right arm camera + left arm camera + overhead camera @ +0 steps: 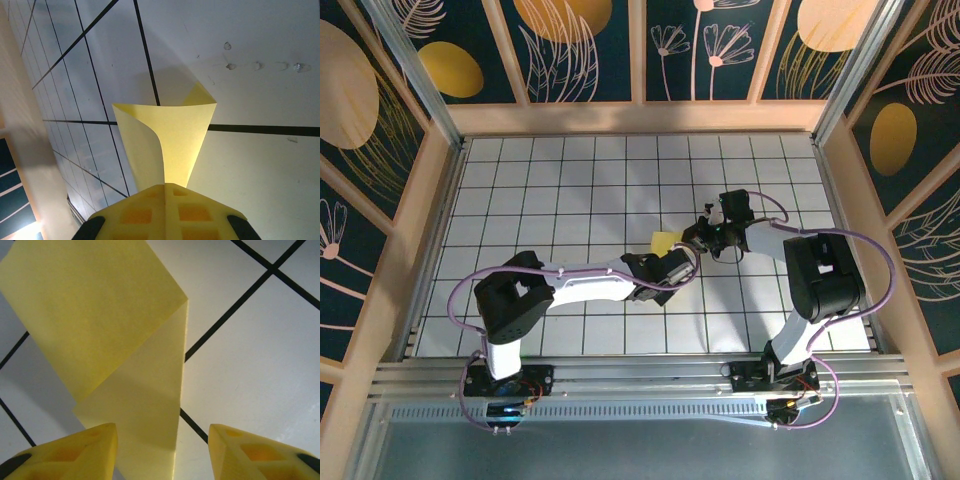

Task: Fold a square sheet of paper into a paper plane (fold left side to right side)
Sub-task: Fold the wing for the fifth time at the center of the table.

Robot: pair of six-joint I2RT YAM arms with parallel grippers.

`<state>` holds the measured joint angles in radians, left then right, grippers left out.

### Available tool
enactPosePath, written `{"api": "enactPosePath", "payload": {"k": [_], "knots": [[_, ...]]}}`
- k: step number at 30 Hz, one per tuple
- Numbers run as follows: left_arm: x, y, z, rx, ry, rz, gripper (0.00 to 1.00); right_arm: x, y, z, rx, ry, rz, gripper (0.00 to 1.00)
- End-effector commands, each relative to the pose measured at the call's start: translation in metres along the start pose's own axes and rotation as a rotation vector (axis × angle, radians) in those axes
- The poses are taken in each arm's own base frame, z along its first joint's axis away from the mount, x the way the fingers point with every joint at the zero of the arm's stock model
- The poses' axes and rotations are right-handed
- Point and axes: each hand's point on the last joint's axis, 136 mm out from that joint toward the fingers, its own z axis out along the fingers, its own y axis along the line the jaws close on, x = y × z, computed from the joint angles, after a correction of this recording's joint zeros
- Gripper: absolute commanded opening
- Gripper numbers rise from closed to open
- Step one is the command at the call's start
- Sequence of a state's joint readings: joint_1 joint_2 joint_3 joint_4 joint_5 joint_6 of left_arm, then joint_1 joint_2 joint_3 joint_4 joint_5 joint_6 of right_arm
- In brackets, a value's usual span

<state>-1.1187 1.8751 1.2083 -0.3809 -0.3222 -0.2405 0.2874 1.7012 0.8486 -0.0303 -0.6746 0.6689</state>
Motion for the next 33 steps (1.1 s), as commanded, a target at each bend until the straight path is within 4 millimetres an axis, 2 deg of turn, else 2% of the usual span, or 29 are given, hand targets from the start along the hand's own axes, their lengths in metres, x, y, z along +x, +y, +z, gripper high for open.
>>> {"api": "enactPosePath", "payload": {"k": [1, 14, 22, 25, 28, 31, 33], "knots": [[0.002, 0.004, 0.003, -0.045, 0.019, 0.022, 0.47, 0.002, -0.007, 0.003, 0.001, 0.009, 0.025, 0.00], [0.004, 0.011, 0.007, -0.090, 0.006, 0.008, 0.23, 0.005, -0.011, 0.004, 0.005, 0.011, 0.031, 0.00], [0.005, 0.009, 0.011, -0.083, 0.000, -0.001, 0.14, 0.002, -0.009, 0.001, 0.006, -0.005, 0.019, 0.01], [0.004, 0.006, 0.013, -0.066, -0.008, -0.012, 0.10, -0.005, -0.010, -0.009, 0.018, -0.047, 0.014, 0.20], [0.003, 0.003, 0.014, -0.046, -0.014, -0.024, 0.07, -0.017, -0.016, -0.030, 0.043, -0.127, 0.017, 0.34], [0.003, -0.001, 0.018, -0.003, -0.010, -0.045, 0.05, -0.027, -0.026, -0.054, 0.089, -0.203, 0.019, 0.43], [0.001, -0.007, 0.021, 0.044, -0.007, -0.061, 0.05, -0.033, -0.031, -0.069, 0.117, -0.249, 0.015, 0.45]]}}
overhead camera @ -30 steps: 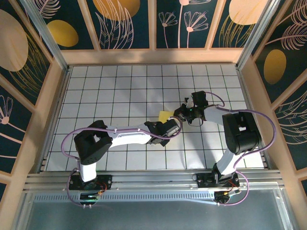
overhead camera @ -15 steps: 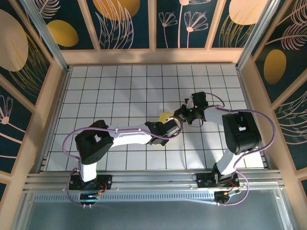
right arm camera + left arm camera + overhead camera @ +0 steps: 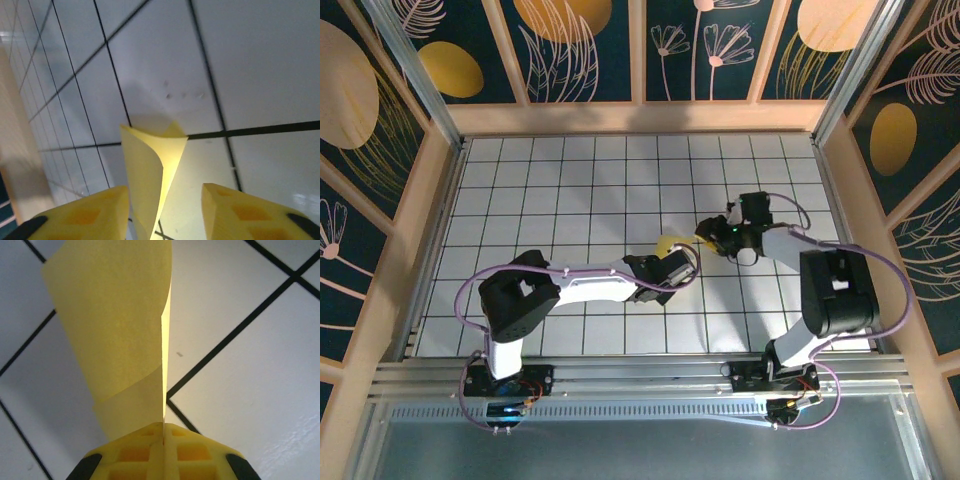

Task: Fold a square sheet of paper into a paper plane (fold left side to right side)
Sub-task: Fold the wing for the fifth time at the center of the table.

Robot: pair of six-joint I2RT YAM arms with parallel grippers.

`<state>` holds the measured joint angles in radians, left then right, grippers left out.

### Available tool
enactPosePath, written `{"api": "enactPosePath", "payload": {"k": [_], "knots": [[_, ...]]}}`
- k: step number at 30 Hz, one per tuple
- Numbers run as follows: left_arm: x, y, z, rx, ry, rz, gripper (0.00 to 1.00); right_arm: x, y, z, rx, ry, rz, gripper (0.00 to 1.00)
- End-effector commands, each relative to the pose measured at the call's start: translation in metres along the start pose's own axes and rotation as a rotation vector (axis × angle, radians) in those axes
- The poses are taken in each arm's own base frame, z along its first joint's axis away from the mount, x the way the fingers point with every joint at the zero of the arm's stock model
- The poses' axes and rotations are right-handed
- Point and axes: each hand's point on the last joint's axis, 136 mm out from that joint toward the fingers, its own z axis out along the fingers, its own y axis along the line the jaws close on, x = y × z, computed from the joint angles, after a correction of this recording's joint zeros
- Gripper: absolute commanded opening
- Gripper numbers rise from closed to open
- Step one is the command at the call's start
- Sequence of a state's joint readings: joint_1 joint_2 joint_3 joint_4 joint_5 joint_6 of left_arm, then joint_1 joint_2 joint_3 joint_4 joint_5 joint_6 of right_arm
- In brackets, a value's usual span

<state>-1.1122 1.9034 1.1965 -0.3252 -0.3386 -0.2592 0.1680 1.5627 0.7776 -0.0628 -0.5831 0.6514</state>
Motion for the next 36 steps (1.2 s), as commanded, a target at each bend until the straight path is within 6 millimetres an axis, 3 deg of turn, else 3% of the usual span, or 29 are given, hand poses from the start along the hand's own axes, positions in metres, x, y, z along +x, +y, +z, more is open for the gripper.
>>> {"api": "enactPosePath", "payload": {"k": [1, 5, 9, 16, 21, 26, 36], "knots": [[0.001, -0.010, 0.010, 0.079, 0.013, -0.038, 0.05, -0.015, -0.010, -0.027, 0.060, -0.099, -0.026, 0.46], [-0.002, -0.011, 0.015, 0.134, 0.025, -0.058, 0.03, -0.023, -0.016, -0.046, 0.060, -0.148, -0.016, 0.47], [-0.009, -0.010, 0.016, 0.210, 0.027, -0.091, 0.02, -0.022, -0.022, -0.052, 0.065, -0.151, -0.015, 0.47], [-0.040, -0.010, -0.004, 0.436, -0.021, -0.223, 0.01, -0.012, -0.023, -0.048, 0.031, -0.122, -0.046, 0.48], [-0.050, -0.005, -0.011, 0.593, -0.006, -0.357, 0.00, -0.003, -0.018, -0.044, -0.018, -0.114, -0.061, 0.52], [-0.059, 0.007, -0.012, 0.718, -0.012, -0.514, 0.00, 0.009, -0.015, -0.035, -0.035, -0.087, -0.085, 0.53], [-0.062, 0.011, -0.001, 0.867, -0.004, -0.730, 0.00, 0.028, 0.005, -0.015, -0.084, -0.073, -0.123, 0.56]]}}
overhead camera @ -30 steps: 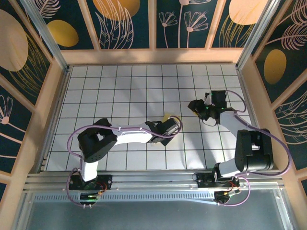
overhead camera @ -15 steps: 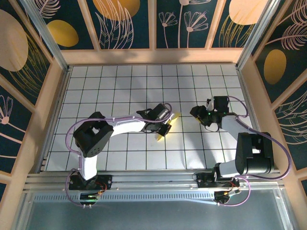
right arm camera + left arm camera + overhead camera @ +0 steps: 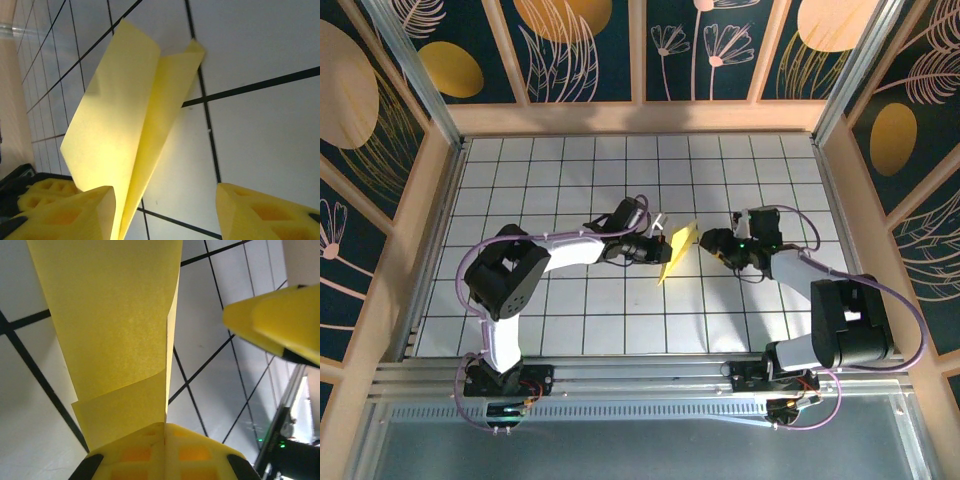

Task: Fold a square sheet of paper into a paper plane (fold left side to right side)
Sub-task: Fold the wing for the fifth time at the center of the table.

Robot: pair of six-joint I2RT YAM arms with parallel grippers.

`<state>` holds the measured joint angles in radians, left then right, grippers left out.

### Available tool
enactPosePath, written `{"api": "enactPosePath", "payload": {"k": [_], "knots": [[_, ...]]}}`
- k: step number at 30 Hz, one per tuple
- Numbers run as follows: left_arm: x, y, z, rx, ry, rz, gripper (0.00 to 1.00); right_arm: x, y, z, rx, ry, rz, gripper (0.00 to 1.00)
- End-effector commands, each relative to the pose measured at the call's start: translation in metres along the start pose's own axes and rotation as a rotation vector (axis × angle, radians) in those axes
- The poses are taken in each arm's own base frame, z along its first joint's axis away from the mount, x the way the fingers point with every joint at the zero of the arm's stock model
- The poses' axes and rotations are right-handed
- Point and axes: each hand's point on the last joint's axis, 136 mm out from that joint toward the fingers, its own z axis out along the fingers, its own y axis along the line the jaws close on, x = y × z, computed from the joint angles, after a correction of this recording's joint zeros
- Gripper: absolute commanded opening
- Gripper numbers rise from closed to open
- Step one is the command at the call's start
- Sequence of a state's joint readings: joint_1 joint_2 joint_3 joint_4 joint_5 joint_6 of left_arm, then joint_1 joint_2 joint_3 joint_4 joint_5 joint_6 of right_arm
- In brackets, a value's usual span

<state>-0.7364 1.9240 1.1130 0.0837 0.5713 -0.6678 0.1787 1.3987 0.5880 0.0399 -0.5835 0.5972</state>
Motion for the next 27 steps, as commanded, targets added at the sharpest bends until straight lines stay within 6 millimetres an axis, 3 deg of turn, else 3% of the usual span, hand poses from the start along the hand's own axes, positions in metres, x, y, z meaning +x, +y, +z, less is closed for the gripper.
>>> {"api": "enactPosePath", "payload": {"k": [1, 9, 27], "knots": [[-0.001, -0.011, 0.006, 0.104, 0.004, -0.073, 0.00, -0.002, 0.012, 0.004, -0.036, -0.032, -0.017, 0.56], [0.002, -0.006, 0.018, 0.145, 0.024, -0.160, 0.00, 0.002, 0.011, 0.014, -0.037, -0.023, 0.003, 0.56], [0.001, -0.004, 0.025, 0.278, -0.016, -0.306, 0.00, 0.004, 0.004, 0.024, -0.047, -0.034, 0.051, 0.51]]}}
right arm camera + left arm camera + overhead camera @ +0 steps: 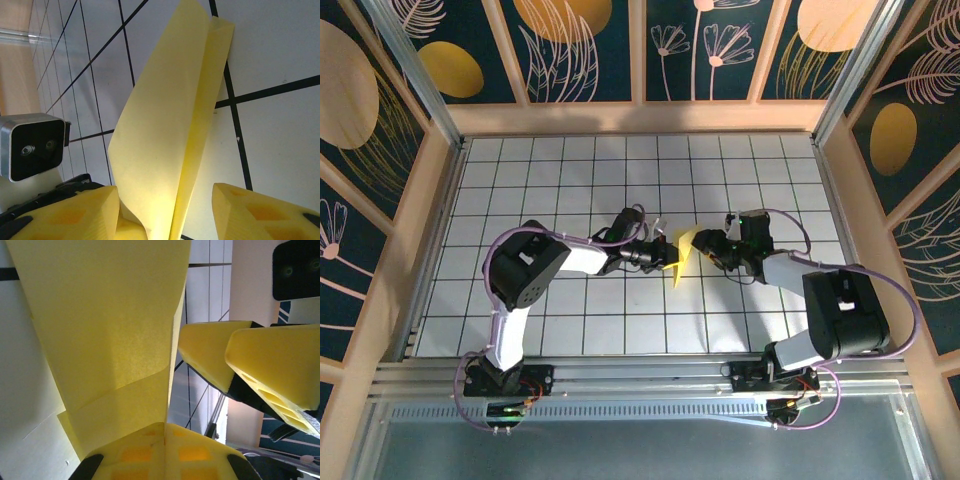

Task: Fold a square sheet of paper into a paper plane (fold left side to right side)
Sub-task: Fold the wing for the fifth time at the center of the table.

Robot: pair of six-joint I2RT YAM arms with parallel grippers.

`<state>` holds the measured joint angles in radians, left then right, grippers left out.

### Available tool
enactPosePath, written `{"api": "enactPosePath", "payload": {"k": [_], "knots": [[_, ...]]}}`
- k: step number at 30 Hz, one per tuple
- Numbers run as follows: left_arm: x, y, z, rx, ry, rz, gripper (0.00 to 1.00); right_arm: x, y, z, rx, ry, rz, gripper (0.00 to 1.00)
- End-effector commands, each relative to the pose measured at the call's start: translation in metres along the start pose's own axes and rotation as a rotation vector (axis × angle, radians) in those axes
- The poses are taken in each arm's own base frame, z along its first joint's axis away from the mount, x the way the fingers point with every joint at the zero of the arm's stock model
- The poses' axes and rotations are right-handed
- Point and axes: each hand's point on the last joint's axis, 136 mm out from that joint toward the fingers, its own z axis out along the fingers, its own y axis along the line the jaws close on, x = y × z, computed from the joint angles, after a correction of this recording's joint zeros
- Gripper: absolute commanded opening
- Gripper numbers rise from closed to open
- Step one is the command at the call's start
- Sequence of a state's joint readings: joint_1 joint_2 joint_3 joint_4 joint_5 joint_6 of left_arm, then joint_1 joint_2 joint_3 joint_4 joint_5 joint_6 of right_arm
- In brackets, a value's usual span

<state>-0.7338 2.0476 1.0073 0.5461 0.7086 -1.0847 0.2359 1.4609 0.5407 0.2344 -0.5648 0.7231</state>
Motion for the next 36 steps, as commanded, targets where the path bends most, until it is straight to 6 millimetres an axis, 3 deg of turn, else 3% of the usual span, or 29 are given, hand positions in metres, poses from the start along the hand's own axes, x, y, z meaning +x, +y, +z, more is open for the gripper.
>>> {"api": "enactPosePath", "payload": {"k": [1, 36], "knots": [[-0.001, 0.002, 0.001, 0.051, 0.002, -0.035, 0.00, 0.000, -0.002, 0.005, 0.002, -0.014, 0.007, 0.51], [-0.001, 0.020, -0.003, 0.128, -0.007, -0.145, 0.00, -0.004, 0.002, 0.039, 0.035, 0.019, 0.004, 0.46]]}}
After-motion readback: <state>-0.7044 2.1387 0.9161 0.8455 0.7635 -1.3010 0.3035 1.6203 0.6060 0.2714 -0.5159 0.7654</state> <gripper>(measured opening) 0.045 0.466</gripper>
